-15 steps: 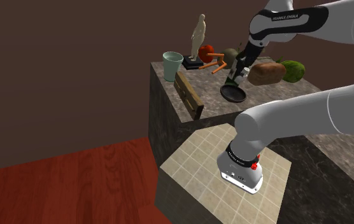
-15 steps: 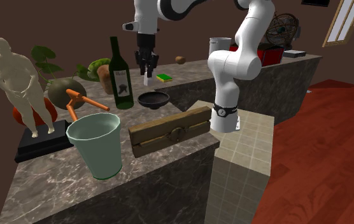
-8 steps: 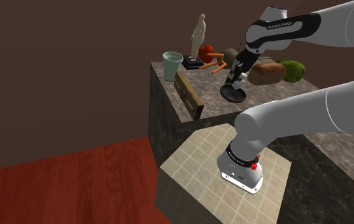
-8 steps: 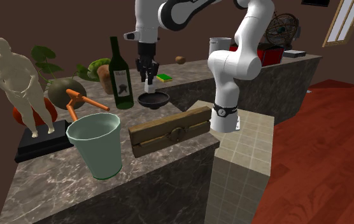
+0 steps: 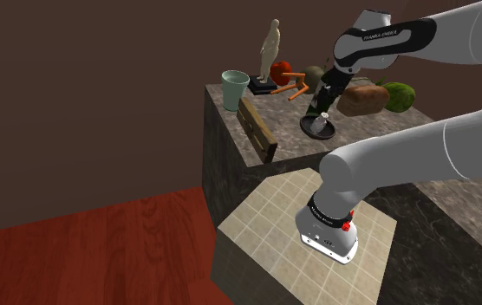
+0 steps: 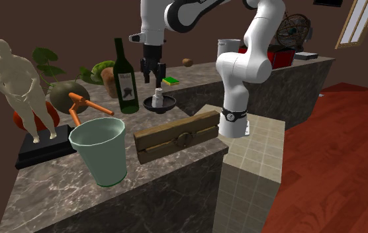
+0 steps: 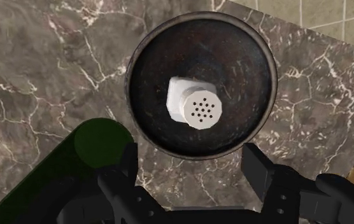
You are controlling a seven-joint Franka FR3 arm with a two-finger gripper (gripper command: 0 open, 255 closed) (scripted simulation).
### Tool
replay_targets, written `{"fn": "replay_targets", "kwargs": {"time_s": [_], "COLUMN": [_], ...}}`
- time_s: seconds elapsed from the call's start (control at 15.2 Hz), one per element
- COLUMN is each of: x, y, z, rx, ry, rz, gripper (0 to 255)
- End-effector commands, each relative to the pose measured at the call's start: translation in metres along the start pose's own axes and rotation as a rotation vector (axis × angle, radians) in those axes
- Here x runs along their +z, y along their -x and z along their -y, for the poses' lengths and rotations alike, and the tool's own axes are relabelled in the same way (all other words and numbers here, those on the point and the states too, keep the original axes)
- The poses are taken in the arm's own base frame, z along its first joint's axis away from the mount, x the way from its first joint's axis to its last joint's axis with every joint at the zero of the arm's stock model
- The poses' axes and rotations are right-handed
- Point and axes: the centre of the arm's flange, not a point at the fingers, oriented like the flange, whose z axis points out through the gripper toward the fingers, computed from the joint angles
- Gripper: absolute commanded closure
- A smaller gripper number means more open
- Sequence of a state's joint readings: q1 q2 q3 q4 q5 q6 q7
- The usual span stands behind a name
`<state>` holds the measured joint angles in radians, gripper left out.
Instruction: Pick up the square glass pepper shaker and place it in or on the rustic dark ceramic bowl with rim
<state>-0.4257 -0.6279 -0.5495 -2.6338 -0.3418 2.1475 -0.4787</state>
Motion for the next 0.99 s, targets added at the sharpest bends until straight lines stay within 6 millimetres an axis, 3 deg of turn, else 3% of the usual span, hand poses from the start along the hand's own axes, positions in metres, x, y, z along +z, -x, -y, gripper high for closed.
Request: {"fn": "replay_targets", "kwargs": {"time_s": [0.0, 0.2, 0.46, 0.92], "x": [0.000, 0.000, -0.050, -0.050], "y": [0.000, 0.000, 0.000, 0.000], "z": [0.000, 0.000, 0.000, 0.000], "rx": [0.000, 0.000, 0.000, 0.000], "ry": [0.000, 0.000, 0.000, 0.000], "rz": [0.000, 0.000, 0.000, 0.000], "gripper": [0, 0, 0, 0]}}
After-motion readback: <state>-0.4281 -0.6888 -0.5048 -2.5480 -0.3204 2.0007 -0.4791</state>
